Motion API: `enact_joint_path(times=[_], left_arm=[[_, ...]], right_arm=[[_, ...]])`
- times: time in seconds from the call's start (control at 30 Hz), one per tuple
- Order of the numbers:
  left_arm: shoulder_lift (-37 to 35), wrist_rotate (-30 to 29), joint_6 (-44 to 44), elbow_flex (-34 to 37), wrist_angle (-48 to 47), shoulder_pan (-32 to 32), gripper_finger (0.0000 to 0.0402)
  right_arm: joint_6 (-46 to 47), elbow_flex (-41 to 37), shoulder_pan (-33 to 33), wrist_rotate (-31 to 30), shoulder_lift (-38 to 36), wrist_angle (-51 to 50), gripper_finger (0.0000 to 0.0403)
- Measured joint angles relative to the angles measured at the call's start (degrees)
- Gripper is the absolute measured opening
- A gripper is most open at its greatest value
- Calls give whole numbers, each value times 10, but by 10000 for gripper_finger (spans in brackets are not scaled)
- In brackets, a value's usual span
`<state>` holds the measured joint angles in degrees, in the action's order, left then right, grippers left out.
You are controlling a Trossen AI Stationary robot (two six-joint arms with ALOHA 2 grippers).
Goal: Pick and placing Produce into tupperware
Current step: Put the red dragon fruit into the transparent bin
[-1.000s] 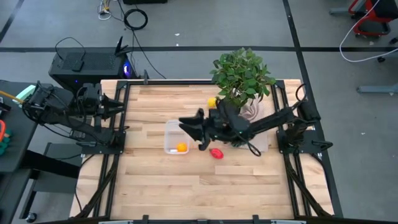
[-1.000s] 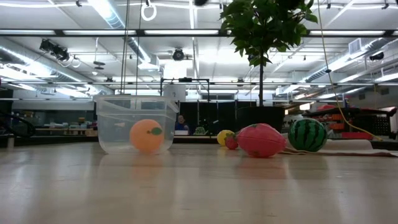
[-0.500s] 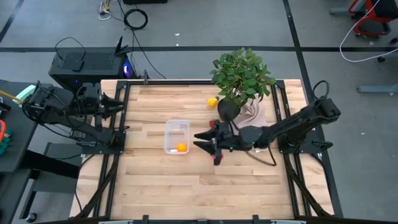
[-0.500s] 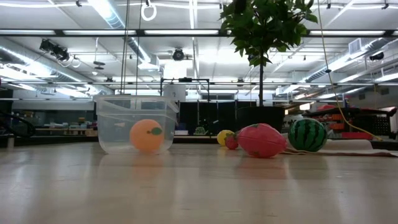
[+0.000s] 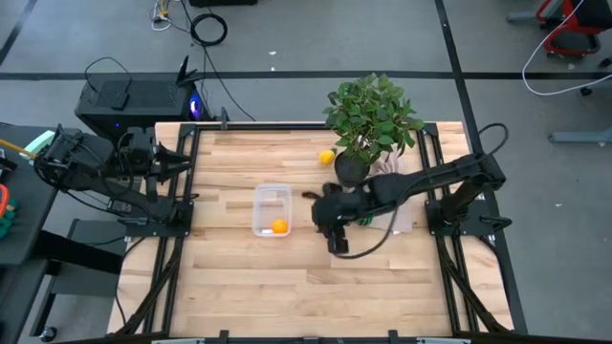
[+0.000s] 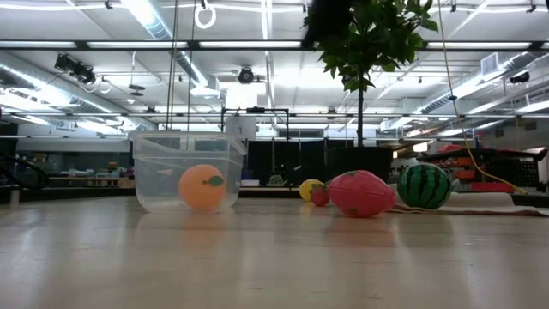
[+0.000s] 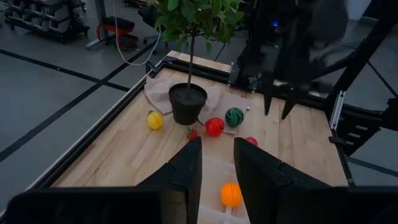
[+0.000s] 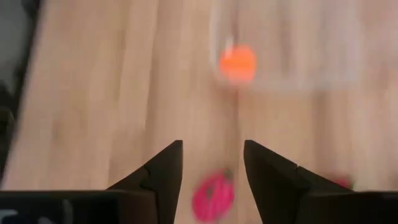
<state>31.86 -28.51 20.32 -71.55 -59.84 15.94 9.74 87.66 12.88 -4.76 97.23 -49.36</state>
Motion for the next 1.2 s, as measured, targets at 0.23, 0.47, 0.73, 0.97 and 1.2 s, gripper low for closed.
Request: enact_joint_path(times=[0.23,0.47,0.73,0.97,1.2], left_arm=[[0,0,-6,0,0,0,101],[0,0,-6,0,0,0,101],[0,0,-6,0,0,0,101],[0,0,-6,0,0,0,101],[0,0,-6,0,-1,0,101]], right_arm=[[20,-2,4,21,57,-40,208],[20,-2,3,21,99,-49,259],[43,-2,4,25,127,-57,312],[53,-2,4,26,147,-64,312],[67,-3,-6,17,169,-66,307]])
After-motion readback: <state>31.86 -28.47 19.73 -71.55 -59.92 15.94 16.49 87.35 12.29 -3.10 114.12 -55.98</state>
